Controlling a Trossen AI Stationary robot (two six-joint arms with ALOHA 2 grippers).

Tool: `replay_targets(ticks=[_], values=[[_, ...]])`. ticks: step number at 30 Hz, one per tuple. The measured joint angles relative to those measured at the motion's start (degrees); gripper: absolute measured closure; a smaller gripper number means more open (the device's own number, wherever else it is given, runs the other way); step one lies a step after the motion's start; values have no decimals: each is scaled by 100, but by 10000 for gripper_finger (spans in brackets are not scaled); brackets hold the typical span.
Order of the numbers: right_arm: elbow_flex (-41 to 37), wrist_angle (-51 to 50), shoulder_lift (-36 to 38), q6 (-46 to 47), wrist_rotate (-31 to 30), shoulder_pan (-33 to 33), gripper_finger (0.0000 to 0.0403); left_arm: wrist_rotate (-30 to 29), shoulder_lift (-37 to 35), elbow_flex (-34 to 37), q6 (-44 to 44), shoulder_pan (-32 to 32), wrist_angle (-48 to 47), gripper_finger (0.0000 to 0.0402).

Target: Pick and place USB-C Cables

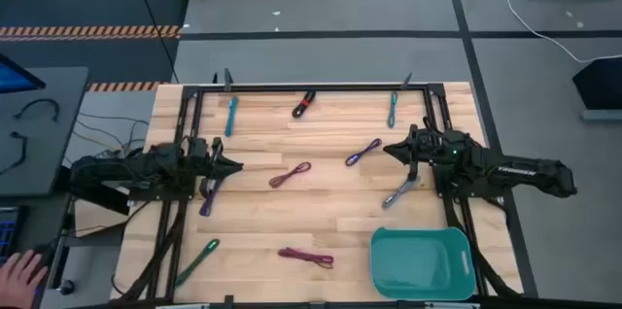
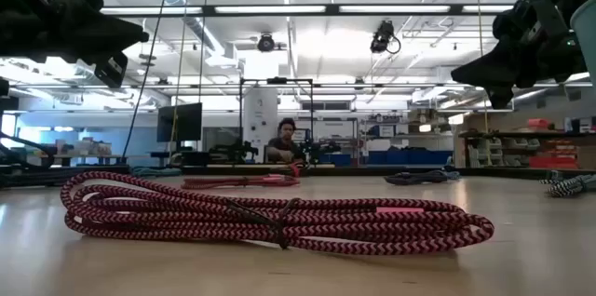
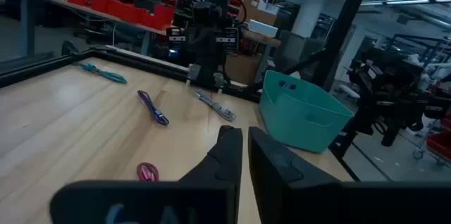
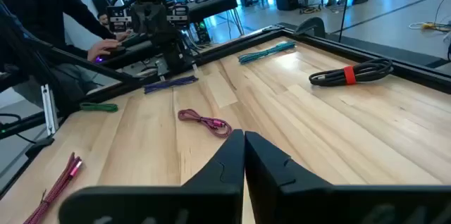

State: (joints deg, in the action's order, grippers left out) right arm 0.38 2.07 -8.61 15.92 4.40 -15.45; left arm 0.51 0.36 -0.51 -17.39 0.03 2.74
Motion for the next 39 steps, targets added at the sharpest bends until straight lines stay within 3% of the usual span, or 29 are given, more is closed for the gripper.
replay_targets(ticks=[39], values=[[0, 1, -1, 0, 0, -1, 386, 0, 0, 0, 0, 0, 0, 374]])
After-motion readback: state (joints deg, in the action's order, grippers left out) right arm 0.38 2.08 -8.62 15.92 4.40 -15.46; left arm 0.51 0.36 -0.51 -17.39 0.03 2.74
